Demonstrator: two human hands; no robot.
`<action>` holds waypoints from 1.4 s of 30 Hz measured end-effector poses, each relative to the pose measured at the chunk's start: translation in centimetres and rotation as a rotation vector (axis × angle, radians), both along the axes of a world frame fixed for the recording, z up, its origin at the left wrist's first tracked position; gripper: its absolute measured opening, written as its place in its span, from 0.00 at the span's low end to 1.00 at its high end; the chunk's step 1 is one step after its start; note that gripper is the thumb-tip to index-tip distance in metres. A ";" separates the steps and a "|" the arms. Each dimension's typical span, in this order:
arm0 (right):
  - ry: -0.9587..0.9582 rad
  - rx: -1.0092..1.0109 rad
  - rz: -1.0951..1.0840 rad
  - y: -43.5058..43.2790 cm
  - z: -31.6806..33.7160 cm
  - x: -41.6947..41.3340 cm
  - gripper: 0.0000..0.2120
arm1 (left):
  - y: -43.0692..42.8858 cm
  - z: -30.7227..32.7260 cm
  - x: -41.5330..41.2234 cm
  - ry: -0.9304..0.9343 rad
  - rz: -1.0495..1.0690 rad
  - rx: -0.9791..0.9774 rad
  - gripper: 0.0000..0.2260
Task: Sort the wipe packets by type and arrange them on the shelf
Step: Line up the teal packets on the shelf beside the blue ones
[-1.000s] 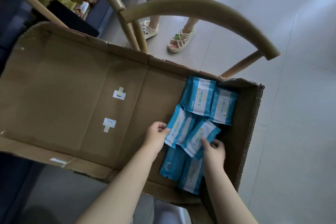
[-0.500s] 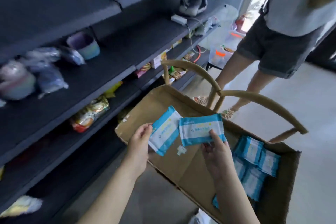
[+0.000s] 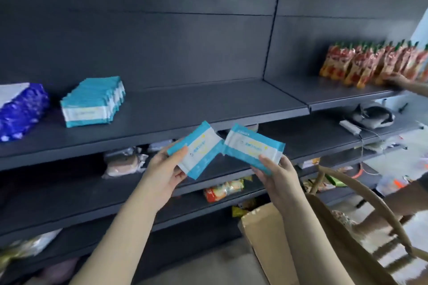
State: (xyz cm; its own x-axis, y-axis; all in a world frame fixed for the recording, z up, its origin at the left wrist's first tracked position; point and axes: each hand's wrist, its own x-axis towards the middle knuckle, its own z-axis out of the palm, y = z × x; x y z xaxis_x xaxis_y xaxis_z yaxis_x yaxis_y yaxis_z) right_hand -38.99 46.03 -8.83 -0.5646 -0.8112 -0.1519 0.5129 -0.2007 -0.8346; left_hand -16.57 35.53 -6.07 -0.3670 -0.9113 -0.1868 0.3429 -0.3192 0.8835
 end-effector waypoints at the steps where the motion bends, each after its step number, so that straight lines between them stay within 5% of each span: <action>1: 0.033 -0.009 0.038 -1.7 0.8 0.5 0.19 | -1.1 0.5 1.0 0.005 0.033 -0.005 0.08; 12: 0.152 -0.029 0.319 -18.8 3.7 5.2 0.16 | -11.7 2.4 10.3 -0.313 0.391 -0.173 0.09; 28: 0.681 0.051 0.462 -31.6 0.6 18.7 0.11 | -27.1 -1.1 21.8 -0.800 0.712 -0.460 0.10; 36: 0.971 0.068 0.386 -34.8 -0.7 25.5 0.14 | -30.1 -1.7 24.7 -0.587 0.576 -0.464 0.07; 42: 1.102 0.144 0.236 -36.5 -0.6 28.1 0.21 | -32.5 -2.2 27.8 -0.639 -0.020 -0.441 0.43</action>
